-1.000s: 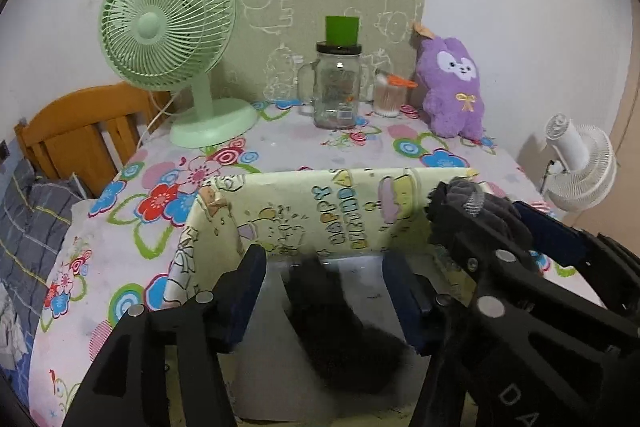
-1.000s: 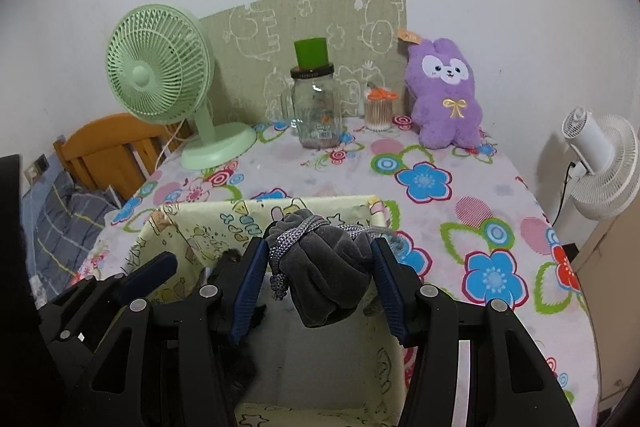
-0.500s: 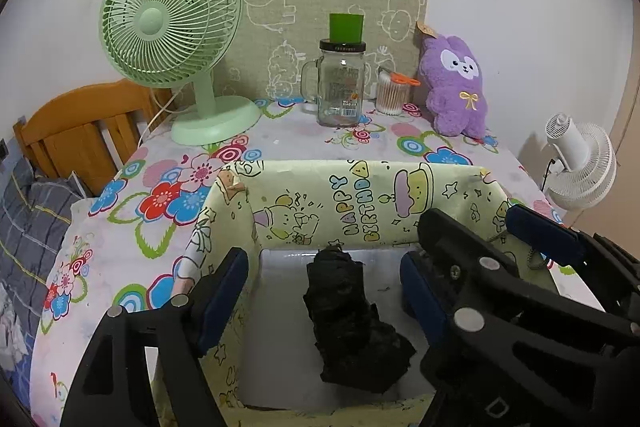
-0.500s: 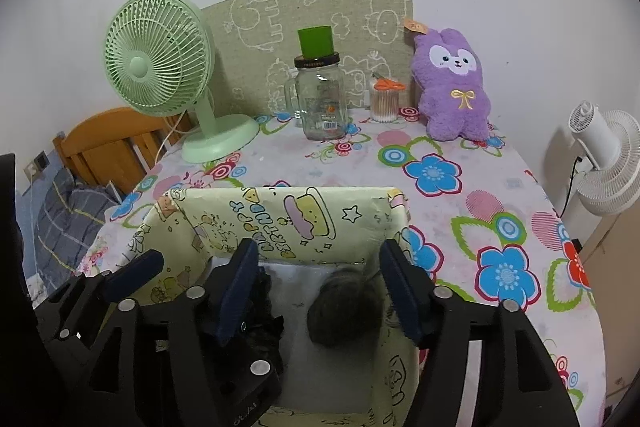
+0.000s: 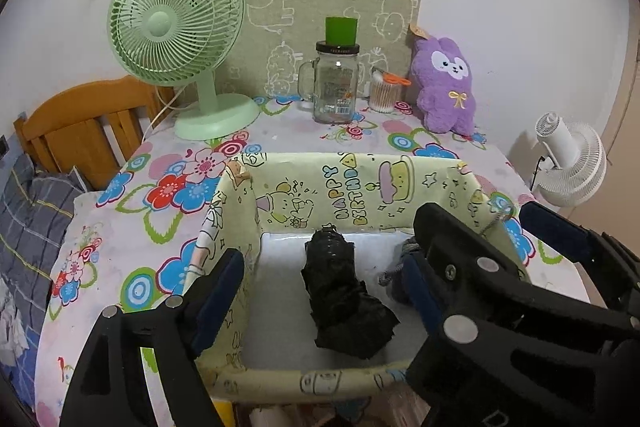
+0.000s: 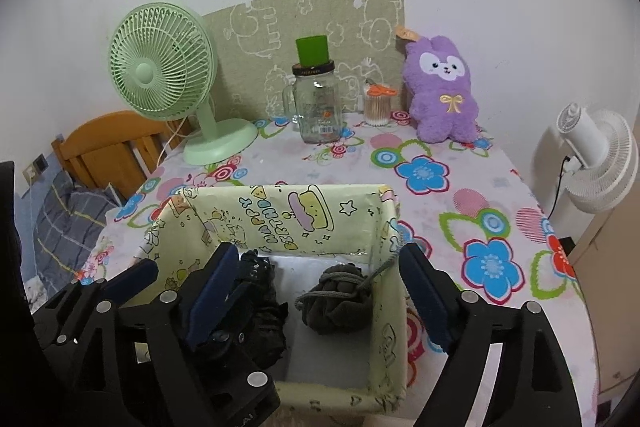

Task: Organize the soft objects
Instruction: 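Open both tools and withdraw them from the box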

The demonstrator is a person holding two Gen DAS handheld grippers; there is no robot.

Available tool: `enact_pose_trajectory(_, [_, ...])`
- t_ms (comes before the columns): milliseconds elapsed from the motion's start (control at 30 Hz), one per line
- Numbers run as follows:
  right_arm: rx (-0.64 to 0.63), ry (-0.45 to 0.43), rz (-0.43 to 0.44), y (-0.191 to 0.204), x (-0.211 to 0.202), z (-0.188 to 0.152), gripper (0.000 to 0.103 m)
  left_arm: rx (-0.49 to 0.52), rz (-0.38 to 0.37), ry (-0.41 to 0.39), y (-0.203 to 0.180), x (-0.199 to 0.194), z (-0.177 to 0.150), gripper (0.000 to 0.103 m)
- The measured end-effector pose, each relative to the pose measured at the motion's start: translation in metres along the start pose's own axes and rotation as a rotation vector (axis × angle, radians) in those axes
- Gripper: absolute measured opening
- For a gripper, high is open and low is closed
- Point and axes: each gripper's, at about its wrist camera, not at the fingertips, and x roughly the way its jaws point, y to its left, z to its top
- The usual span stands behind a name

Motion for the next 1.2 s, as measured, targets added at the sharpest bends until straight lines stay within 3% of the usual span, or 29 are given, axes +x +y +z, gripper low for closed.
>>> enact_pose_trajectory(333, [-0.014,-0.054,-0.029,0.001,-0.034,-0.003,0.098,0.018,-0.005,-0.048,-0.007,-0.033,-0.005,0.081])
enact_pose_trajectory(1200, [-0.047,-0.16,-0.038,0.015,-0.138,-0.036,0.1,0.049,-0.037,-0.182,-0.016,-0.125,-0.044,0.086])
